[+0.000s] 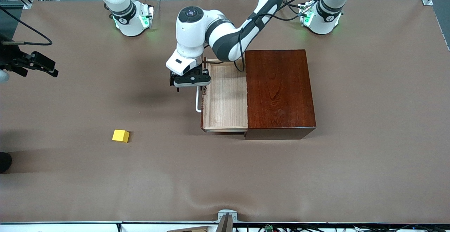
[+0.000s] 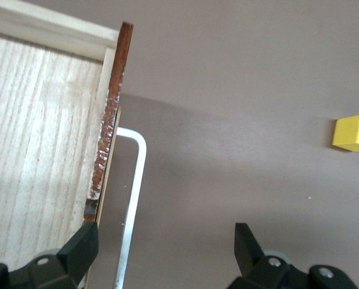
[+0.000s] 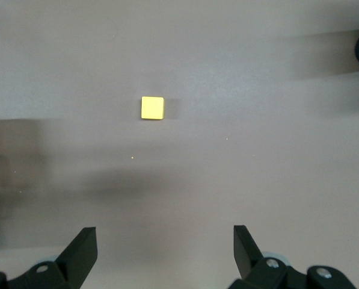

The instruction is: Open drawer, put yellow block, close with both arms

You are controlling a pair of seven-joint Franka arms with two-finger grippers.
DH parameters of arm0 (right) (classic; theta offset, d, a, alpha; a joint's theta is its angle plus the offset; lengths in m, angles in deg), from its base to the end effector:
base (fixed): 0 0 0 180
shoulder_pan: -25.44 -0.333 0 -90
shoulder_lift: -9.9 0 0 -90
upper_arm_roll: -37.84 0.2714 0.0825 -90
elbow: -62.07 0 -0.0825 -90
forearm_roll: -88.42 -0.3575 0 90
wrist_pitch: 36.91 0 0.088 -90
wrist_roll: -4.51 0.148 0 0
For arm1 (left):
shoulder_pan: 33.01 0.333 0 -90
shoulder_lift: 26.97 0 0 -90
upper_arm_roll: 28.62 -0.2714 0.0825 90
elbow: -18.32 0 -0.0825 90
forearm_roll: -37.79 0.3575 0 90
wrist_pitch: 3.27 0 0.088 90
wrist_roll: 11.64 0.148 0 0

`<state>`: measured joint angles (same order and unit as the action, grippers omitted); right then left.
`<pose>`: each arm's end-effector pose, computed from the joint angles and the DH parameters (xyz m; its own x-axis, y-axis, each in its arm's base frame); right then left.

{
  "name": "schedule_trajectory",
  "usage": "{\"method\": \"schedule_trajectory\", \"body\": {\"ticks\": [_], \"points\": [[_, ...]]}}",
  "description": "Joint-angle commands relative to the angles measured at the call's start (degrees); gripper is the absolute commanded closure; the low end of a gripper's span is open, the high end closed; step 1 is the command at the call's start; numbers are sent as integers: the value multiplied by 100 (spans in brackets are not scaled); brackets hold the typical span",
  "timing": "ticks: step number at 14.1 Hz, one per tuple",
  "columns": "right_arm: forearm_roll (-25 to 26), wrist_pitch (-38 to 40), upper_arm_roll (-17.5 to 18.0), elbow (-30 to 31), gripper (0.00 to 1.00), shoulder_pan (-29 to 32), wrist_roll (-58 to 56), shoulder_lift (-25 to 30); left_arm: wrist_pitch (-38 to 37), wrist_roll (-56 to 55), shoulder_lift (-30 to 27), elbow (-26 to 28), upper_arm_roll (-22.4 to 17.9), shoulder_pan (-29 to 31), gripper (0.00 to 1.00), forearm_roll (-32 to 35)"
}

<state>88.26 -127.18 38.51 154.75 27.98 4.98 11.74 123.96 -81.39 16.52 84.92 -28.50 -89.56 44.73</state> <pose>0.5187 -0.0164 0.5353 0.9991 -0.0409 -0.0100 -0.0409 -0.9992 -0.0023 0.4127 -0.6126 0.3127 0.9600 0.1901 0.2057 0.1404 -0.9621 0.2339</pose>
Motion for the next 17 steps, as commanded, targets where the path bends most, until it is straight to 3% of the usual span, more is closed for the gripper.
{"method": "schedule_trajectory", "body": {"ticks": [1, 6, 10, 17], "points": [[-10, 1, 13, -39, 0, 28, -38, 18, -286, -48, -454, 19, -11, 195, 0, 27], [-10, -376, 21, -4, 0, -200, 14, -350, -970, 83, -947, 98, -3, 723, 0, 44], [-10, -981, 21, 285, 0, -376, 32, -790, -1734, 925, -1439, 238, 41, 1355, 0, -61], [-10, -2985, 21, 1041, 0, -535, 243, -1923, -1939, 2149, -2494, 1468, 50, 2524, 0, -219]]}}
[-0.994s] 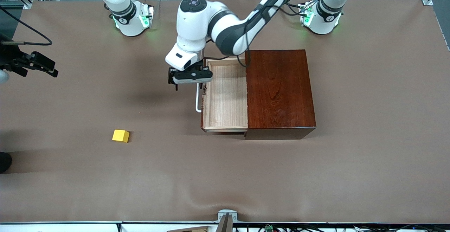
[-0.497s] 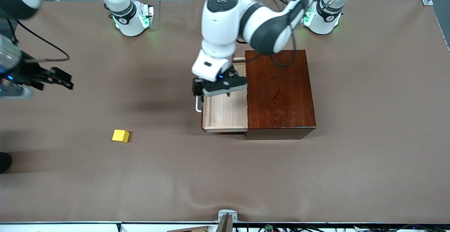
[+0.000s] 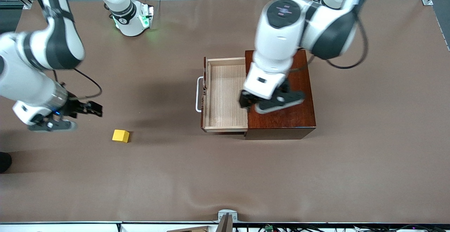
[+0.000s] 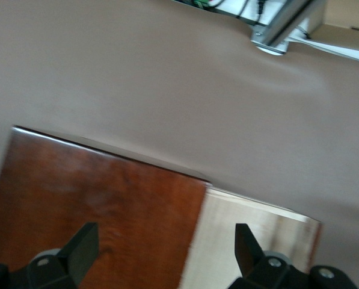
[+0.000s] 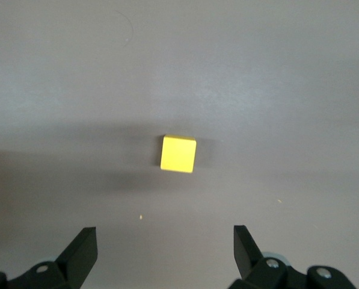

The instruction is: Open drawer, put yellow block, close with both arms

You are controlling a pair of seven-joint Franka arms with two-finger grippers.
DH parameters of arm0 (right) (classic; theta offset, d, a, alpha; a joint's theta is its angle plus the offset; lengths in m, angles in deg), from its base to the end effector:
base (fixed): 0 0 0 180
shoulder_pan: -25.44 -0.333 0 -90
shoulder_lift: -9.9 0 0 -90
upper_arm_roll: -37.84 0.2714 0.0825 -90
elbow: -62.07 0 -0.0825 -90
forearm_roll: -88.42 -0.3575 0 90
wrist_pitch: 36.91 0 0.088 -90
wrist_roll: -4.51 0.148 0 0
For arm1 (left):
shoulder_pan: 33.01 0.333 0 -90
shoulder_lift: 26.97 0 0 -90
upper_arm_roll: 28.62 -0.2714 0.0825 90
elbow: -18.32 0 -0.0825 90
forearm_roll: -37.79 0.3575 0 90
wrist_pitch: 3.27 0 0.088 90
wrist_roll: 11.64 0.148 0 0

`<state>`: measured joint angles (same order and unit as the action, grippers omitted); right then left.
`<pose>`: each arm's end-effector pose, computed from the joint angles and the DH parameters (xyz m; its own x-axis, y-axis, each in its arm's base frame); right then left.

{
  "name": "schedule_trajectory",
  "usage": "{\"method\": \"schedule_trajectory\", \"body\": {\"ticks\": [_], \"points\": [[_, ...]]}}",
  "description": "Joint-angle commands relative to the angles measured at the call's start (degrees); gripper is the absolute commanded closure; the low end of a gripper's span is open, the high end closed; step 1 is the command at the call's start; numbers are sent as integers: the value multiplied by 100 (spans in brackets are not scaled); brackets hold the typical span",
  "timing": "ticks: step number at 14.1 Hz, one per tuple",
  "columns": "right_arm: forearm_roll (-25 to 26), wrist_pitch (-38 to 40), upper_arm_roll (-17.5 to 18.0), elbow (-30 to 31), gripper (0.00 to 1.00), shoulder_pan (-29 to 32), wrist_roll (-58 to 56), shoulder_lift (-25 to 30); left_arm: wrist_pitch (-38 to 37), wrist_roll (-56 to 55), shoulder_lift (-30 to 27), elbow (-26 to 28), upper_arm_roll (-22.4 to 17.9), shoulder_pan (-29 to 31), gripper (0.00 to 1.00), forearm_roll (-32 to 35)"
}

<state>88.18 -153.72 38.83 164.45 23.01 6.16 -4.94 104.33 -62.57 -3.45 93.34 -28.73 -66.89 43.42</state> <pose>0.5908 0.0353 0.3355 0.9996 0.0285 -0.0074 0.0284 -0.9996 -0.0079 0.5548 -0.3577 0.4457 0.9457 0.2743 0.1742 0.2679 -0.9616 0.0595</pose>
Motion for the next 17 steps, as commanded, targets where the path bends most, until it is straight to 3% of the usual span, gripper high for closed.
{"method": "schedule_trajectory", "body": {"ticks": [1, 7, 14, 15, 16, 17], "points": [[-11, -568, -10, 89, 0, -38, 168, -447, 24, 355, -567, 714, 73, 415, 0, -88], [-2, -1686, -10, 89, 0, 14, 247, -1476, 24, 1163, -1103, 1426, 73, 1128, 0, -97], [-11, -2346, -10, 89, 0, 67, 326, -2093, 24, 2200, -1815, 2349, 73, 1866, 0, -97], [-3, -2320, -10, 89, 4, 59, 326, -2093, 24, 2393, -1920, 2446, 73, 1972, 0, -97], [-2, -2294, -10, 80, 43, 59, 326, -2093, 24, 2656, -2034, 2560, 73, 2086, 0, -106], [-2, -2293, -10, 80, 64, 59, 326, -2093, 24, 2911, -2174, 2683, 73, 2209, 0, -106]]}}
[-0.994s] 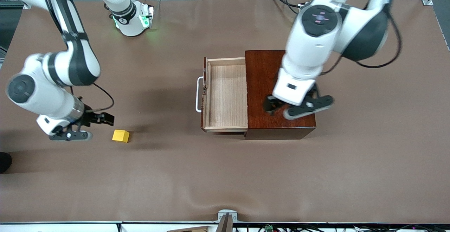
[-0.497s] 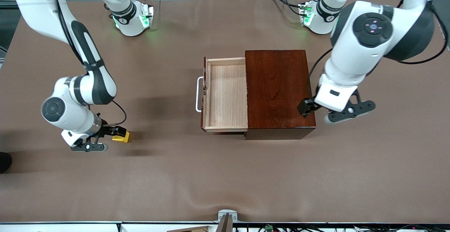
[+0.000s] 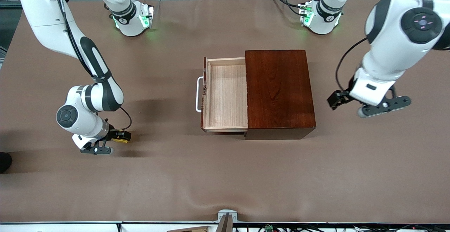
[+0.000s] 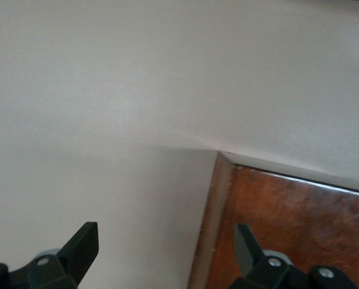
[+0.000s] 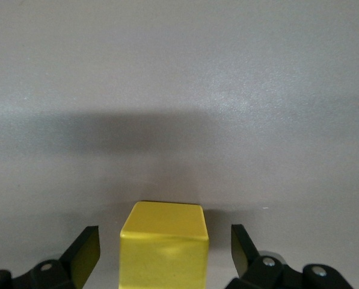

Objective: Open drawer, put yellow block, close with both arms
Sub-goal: 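Grasp the yellow cube with the right gripper and lift it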

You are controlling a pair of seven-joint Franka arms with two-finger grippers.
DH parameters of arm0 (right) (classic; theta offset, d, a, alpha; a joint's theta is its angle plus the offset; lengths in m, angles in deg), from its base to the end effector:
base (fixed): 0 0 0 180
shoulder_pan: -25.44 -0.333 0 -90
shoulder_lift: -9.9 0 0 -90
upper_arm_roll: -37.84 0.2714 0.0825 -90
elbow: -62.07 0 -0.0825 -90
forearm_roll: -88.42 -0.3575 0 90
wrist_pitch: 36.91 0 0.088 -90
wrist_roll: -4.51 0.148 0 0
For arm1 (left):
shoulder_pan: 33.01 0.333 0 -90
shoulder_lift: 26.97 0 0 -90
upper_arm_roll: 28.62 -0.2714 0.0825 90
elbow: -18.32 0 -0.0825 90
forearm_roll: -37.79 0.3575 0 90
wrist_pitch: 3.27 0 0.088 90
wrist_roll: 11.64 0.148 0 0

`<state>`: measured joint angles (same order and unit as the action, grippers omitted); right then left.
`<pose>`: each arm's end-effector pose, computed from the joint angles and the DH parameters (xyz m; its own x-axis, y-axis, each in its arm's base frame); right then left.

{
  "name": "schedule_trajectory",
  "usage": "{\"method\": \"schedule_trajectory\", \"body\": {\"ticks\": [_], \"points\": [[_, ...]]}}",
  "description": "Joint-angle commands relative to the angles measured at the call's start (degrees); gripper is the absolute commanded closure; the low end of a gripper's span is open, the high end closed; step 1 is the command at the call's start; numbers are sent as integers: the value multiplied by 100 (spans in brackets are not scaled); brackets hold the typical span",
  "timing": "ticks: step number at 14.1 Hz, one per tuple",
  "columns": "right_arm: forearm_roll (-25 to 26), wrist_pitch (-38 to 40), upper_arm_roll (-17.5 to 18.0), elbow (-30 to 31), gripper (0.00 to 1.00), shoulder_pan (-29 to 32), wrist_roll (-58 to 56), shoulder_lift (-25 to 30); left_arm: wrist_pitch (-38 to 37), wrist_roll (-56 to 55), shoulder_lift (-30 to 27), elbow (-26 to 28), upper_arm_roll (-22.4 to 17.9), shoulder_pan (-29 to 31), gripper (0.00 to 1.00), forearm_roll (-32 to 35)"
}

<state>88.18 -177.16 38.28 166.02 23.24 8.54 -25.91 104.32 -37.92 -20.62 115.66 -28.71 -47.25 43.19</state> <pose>0.6082 0.0282 0.1380 0.9995 -0.0290 0.0080 -0.0289 -0.9996 -0.0078 0.5620 -0.1306 0.4480 0.9782 0.1816 0.1004 0.1875 -0.9809 -0.0526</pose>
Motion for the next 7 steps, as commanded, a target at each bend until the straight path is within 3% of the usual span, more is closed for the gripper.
{"method": "schedule_trajectory", "body": {"ticks": [1, 2, 3, 5, 7], "points": [[-2, 68, 44, -77, 80, 36, 80, 4, 16, 674, -564, 556, 71, 368, 0, -83], [-2, 77, 44, -77, 94, 36, 63, 4, -1, 963, -652, 618, 71, 491, 0, -83], [-2, 77, 36, -86, 100, 36, 36, 12, -97, 1271, -705, 645, 71, 623, 0, -83], [-2, 103, 36, -121, 100, 27, 19, 108, -352, 1834, -793, 637, 71, 808, 0, -91], [6, 662, 36, -260, 100, 0, 10, 432, -546, 2151, -907, 637, 62, 1001, 0, -239]]}}
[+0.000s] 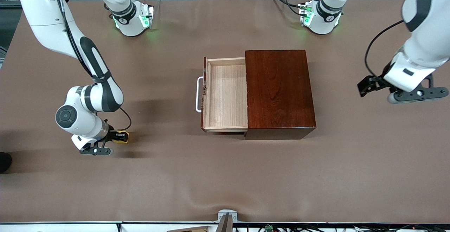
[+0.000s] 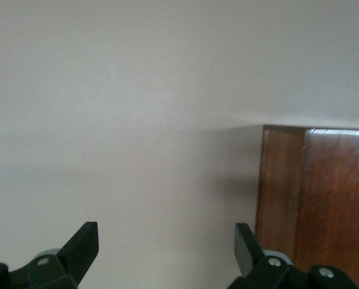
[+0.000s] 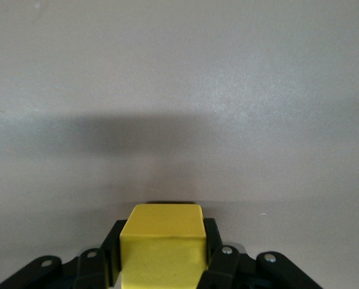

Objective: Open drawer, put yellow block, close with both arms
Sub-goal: 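Grasp the yellow cube with the right gripper and lift it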

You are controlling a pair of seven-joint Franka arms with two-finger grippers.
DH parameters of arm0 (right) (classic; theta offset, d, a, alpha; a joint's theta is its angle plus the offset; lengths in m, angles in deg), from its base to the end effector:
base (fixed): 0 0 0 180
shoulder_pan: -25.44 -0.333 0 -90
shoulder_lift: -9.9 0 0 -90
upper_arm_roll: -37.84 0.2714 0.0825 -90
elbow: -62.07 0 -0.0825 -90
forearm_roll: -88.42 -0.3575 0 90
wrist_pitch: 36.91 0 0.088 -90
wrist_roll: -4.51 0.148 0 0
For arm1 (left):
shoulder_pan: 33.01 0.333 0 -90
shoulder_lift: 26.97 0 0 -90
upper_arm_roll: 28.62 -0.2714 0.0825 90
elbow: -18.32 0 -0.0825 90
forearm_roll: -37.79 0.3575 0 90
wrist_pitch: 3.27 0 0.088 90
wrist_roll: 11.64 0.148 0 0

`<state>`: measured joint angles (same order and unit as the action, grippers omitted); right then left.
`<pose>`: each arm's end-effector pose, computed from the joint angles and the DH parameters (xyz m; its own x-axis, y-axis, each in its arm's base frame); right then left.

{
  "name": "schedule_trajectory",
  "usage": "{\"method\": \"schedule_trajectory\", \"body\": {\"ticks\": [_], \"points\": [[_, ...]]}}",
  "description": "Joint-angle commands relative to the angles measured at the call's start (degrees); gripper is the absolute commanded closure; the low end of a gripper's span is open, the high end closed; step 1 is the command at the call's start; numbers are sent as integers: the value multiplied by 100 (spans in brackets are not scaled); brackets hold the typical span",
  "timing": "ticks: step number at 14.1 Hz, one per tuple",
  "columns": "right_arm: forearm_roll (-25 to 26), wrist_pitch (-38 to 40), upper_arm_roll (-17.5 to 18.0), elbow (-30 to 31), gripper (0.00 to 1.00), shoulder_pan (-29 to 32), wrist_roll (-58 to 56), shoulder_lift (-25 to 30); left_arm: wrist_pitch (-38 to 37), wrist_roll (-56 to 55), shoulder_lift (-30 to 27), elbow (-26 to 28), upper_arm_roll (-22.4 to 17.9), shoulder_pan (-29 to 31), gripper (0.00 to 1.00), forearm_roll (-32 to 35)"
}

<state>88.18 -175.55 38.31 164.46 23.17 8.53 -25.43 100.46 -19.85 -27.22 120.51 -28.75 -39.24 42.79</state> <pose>0.6155 0.0295 0.1512 0.9995 -0.0271 0.0155 -0.0269 -0.9996 -0.0087 0.5389 -0.0468 0.4668 0.9990 0.0157 0.0422 0.0191 -0.9966 -0.0801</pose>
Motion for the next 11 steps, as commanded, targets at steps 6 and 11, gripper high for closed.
{"method": "schedule_trajectory", "body": {"ticks": [6, 11], "points": [[50, 3575, 58, -1122, 100, -80, 81, 1844, -502, 592, -326, 47, 93, 421, 0, -614], [-20, 5075, 111, -2372, 100, -860, 1175, 1863, -556, 996, -256, -103, 101, 368, 0, -605]]}}
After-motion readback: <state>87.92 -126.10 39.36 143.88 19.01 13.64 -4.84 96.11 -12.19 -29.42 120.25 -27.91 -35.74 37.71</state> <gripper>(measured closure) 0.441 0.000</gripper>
